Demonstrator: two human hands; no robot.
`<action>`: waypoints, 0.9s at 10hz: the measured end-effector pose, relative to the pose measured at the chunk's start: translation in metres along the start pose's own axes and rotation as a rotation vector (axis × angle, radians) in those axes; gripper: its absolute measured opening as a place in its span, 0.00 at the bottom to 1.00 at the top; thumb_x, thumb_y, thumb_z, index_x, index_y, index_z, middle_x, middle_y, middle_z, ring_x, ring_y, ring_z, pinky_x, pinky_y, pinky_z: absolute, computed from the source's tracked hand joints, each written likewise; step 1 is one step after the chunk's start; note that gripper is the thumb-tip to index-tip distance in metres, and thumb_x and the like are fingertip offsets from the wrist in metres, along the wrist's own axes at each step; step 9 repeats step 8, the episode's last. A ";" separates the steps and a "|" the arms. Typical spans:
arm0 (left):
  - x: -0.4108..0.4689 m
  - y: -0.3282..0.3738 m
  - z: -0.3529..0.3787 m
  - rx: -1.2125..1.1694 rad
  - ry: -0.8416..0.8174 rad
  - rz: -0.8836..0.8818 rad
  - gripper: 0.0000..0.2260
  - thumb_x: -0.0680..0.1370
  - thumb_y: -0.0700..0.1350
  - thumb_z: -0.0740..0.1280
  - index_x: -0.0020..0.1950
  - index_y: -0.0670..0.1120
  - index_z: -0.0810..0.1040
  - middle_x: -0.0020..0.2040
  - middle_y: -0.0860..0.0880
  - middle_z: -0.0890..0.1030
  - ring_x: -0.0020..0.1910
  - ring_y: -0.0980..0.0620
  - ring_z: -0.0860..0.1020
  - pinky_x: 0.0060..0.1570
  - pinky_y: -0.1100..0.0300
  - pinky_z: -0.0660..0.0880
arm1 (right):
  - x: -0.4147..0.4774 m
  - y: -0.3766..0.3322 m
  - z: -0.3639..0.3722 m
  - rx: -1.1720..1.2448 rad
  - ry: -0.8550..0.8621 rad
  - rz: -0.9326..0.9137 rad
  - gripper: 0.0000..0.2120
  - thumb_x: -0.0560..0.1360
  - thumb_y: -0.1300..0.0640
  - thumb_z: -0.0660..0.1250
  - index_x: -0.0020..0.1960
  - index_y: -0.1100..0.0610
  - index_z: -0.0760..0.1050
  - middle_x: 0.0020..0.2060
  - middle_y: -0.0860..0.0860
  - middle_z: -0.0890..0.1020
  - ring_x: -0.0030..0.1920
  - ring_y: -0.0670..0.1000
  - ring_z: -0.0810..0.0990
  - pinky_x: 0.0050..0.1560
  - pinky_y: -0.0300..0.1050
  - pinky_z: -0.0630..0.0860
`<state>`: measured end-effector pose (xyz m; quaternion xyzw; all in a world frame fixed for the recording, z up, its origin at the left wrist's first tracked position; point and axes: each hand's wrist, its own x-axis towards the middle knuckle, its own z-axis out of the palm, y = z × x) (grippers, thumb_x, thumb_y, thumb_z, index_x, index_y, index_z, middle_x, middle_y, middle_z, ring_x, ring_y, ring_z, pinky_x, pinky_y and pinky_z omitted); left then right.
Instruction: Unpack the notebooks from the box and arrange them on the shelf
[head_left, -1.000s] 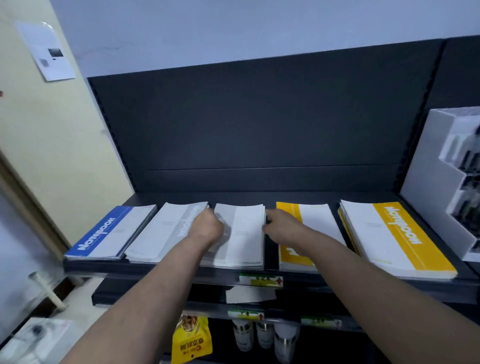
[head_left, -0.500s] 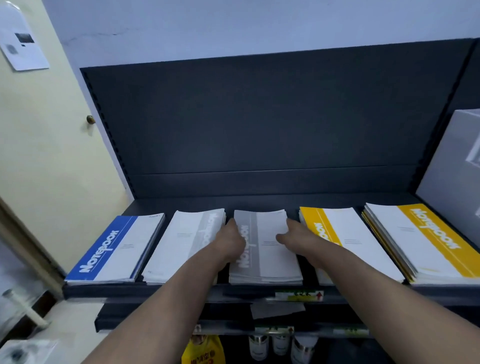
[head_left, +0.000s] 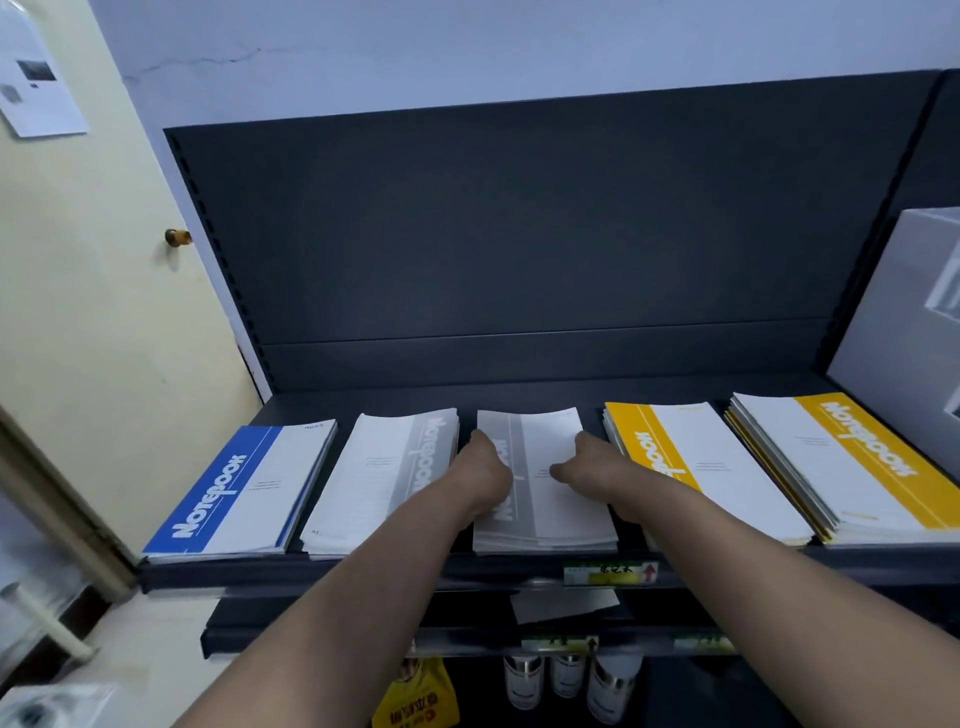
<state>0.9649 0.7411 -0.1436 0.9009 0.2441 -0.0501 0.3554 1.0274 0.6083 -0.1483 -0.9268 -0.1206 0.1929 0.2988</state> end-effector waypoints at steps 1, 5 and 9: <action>-0.002 0.003 -0.005 0.061 0.045 0.037 0.21 0.78 0.36 0.58 0.72 0.38 0.62 0.66 0.40 0.71 0.65 0.42 0.72 0.65 0.53 0.70 | -0.004 -0.003 -0.004 -0.204 0.071 -0.114 0.27 0.78 0.53 0.61 0.73 0.62 0.58 0.73 0.60 0.60 0.70 0.59 0.64 0.61 0.49 0.68; -0.016 -0.056 -0.072 0.570 0.189 0.096 0.18 0.78 0.43 0.61 0.69 0.47 0.73 0.66 0.46 0.76 0.64 0.44 0.73 0.58 0.54 0.73 | -0.044 -0.016 0.009 -0.793 0.194 -0.330 0.21 0.81 0.50 0.55 0.72 0.56 0.64 0.73 0.54 0.64 0.77 0.56 0.50 0.74 0.59 0.54; -0.019 -0.075 -0.057 0.476 0.162 0.164 0.18 0.79 0.46 0.62 0.68 0.46 0.72 0.66 0.45 0.75 0.65 0.44 0.72 0.60 0.54 0.70 | -0.059 -0.034 0.030 -0.760 0.130 -0.340 0.19 0.80 0.52 0.57 0.69 0.55 0.68 0.67 0.54 0.70 0.75 0.56 0.58 0.70 0.57 0.59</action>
